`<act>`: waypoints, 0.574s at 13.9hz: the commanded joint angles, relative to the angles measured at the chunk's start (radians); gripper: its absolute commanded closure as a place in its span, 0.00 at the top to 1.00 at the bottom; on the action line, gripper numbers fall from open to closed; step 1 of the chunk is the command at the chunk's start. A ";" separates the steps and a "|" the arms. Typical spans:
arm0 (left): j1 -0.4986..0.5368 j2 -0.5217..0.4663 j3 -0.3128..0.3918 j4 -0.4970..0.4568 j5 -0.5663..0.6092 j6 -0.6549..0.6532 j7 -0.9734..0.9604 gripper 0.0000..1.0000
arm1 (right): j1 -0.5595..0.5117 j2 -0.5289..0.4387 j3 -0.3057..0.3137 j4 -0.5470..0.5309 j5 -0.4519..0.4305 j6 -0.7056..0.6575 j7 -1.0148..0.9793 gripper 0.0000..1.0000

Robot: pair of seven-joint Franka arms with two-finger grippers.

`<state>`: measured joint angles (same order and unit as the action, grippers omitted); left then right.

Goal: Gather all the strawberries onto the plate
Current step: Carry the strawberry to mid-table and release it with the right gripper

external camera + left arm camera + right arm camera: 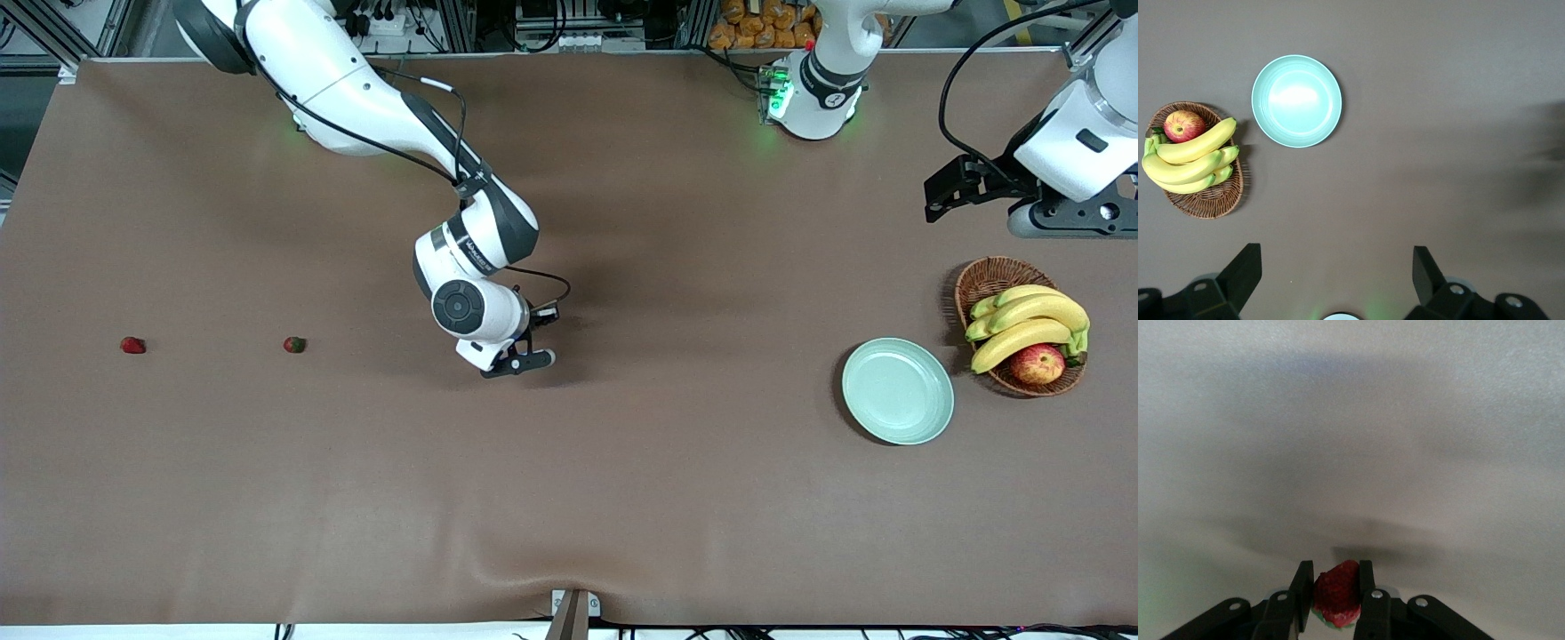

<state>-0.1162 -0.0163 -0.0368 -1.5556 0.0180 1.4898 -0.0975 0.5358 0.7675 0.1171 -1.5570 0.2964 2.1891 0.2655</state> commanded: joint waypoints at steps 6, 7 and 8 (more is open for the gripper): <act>0.007 0.003 -0.005 0.005 0.007 0.004 0.012 1.00 | -0.005 -0.031 -0.039 0.011 0.006 -0.011 -0.012 1.00; 0.007 0.003 -0.005 0.005 0.007 0.004 0.012 1.00 | -0.017 -0.055 -0.057 0.014 0.006 -0.031 -0.015 1.00; 0.007 0.003 -0.005 0.005 0.007 0.004 0.012 1.00 | -0.031 -0.085 -0.071 0.014 0.004 -0.055 -0.017 1.00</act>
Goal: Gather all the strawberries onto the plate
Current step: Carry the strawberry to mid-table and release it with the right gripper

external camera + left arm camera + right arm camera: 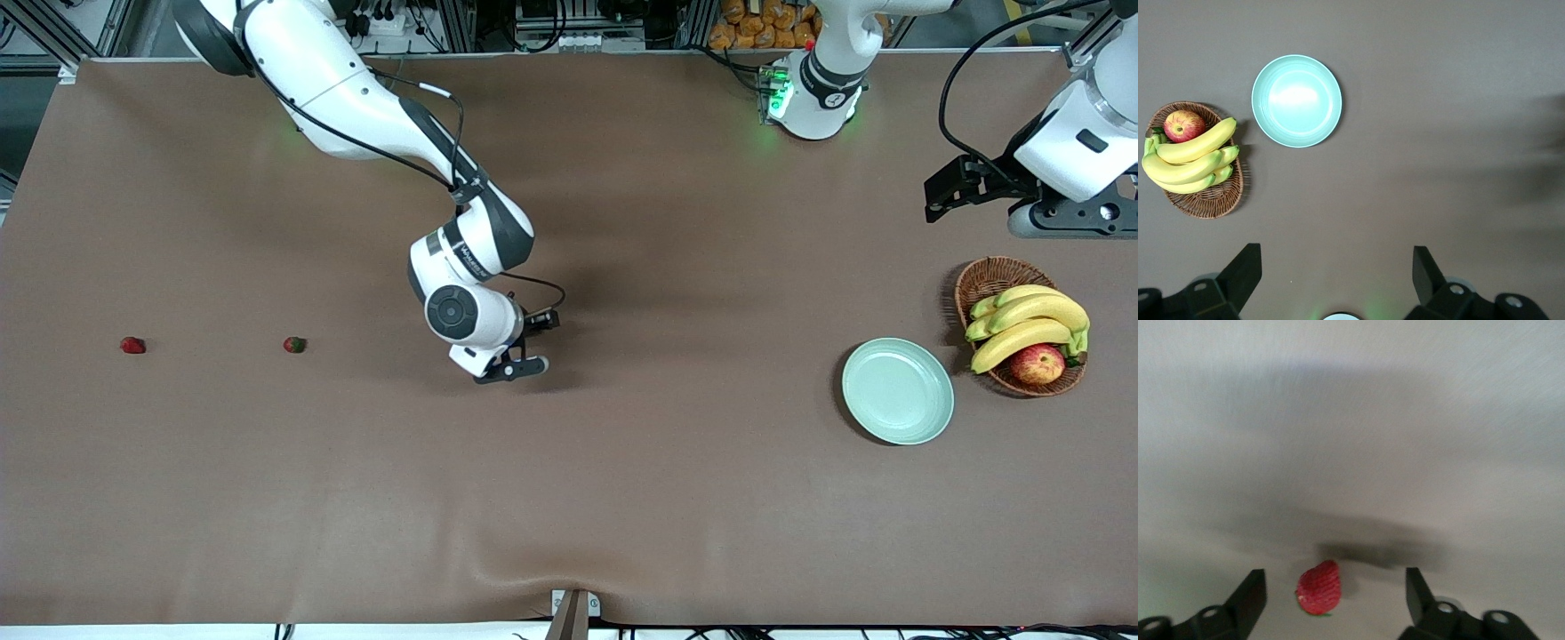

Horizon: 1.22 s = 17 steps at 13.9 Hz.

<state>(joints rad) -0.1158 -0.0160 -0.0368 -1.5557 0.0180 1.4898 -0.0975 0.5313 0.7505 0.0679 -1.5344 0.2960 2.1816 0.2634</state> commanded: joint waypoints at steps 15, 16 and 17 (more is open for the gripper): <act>-0.004 0.057 -0.011 0.011 0.004 0.012 0.007 1.00 | -0.672 -0.208 -0.066 -0.030 -0.377 -0.525 -0.448 1.00; -0.016 0.070 -0.014 0.016 0.004 0.015 0.007 1.00 | -0.707 -0.203 -0.066 -0.030 -0.427 -0.523 -0.496 1.00; -0.028 0.094 -0.014 0.035 0.004 0.024 0.005 1.00 | -0.738 -0.197 -0.066 -0.032 -0.475 -0.522 -0.538 1.00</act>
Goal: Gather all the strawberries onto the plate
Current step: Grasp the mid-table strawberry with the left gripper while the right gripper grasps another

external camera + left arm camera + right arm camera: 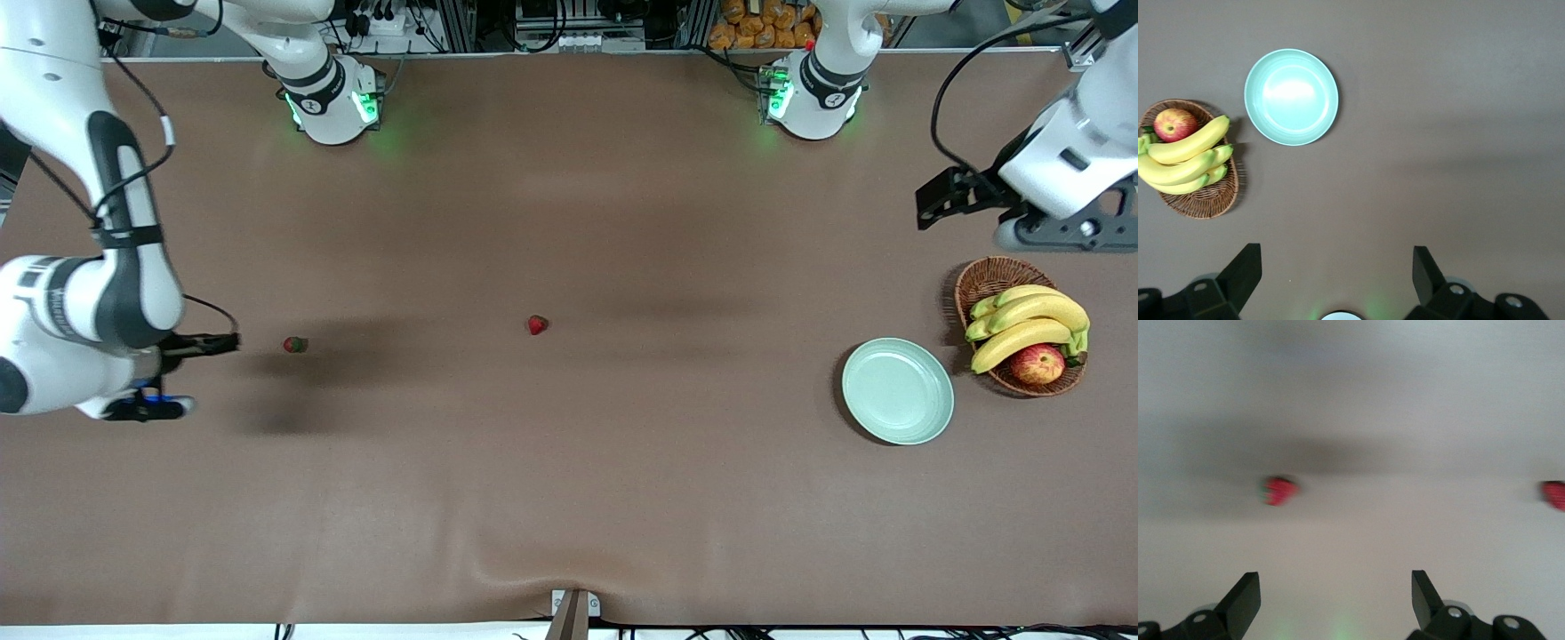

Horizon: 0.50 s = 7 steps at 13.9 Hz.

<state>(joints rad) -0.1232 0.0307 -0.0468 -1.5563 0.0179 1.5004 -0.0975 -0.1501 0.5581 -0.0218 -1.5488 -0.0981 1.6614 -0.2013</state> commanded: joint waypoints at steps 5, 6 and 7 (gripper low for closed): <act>-0.110 0.156 -0.004 0.059 -0.076 0.017 -0.028 1.00 | -0.173 0.077 0.023 -0.022 -0.236 0.067 -0.227 1.00; -0.143 0.187 -0.005 0.062 -0.085 0.024 -0.047 1.00 | -0.190 0.100 0.023 -0.019 -0.245 0.096 -0.237 1.00; -0.194 0.217 -0.005 0.076 -0.087 0.030 -0.063 1.00 | -0.204 0.114 0.023 -0.020 -0.258 0.144 -0.251 1.00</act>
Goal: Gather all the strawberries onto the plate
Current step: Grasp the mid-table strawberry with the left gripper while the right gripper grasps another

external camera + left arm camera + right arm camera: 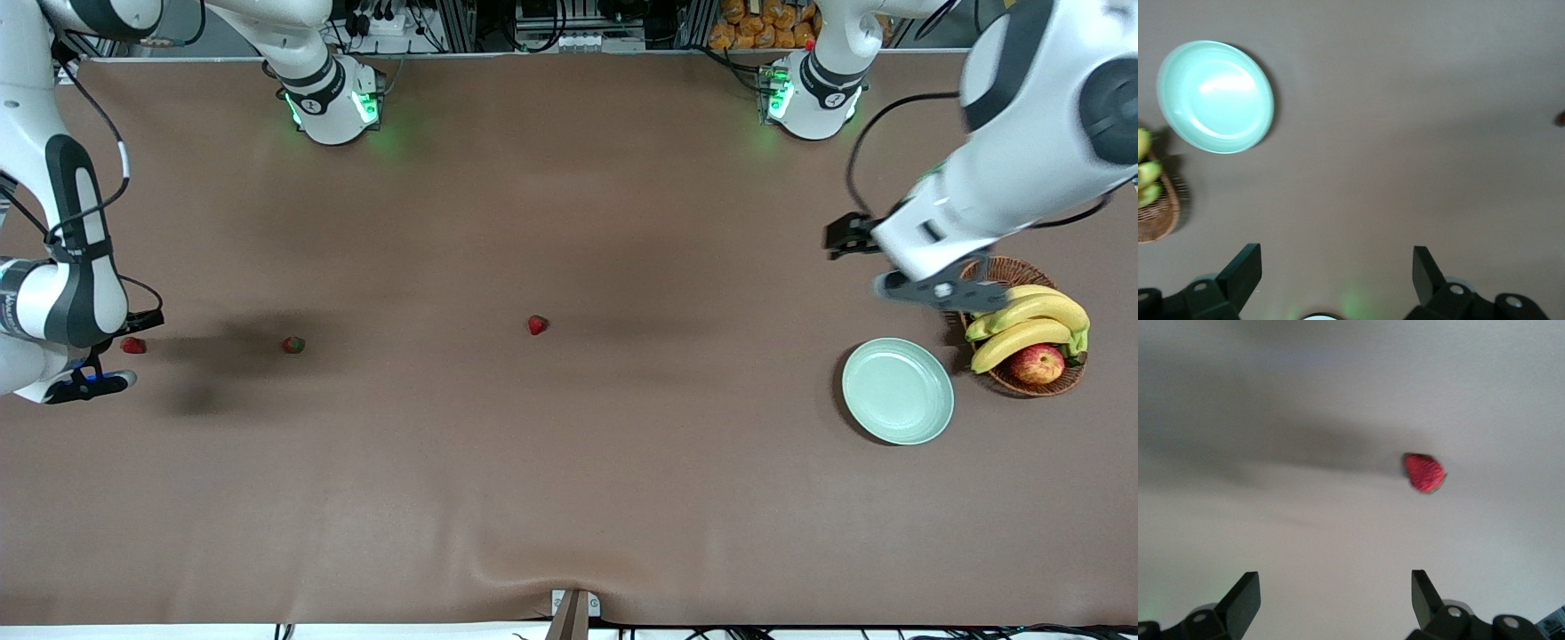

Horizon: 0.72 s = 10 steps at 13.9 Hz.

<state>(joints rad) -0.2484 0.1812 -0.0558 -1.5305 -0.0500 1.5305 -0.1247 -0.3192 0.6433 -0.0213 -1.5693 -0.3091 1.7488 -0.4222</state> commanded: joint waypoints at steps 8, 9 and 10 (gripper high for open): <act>-0.351 0.374 0.005 0.167 -0.019 0.333 -0.370 1.00 | -0.092 0.098 0.023 0.002 -0.088 0.251 -0.160 1.00; -0.380 0.403 0.005 0.168 -0.019 0.388 -0.412 1.00 | -0.095 0.102 0.023 0.002 -0.088 0.259 -0.165 1.00; -0.414 0.440 0.007 0.168 -0.019 0.457 -0.465 1.00 | -0.097 0.105 0.023 0.002 -0.088 0.265 -0.168 1.00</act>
<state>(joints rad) -0.6123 0.5516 -0.0621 -1.4112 -0.0615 1.9155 -0.5141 -0.3843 0.7385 -0.0212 -1.5690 -0.3656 1.9900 -0.5590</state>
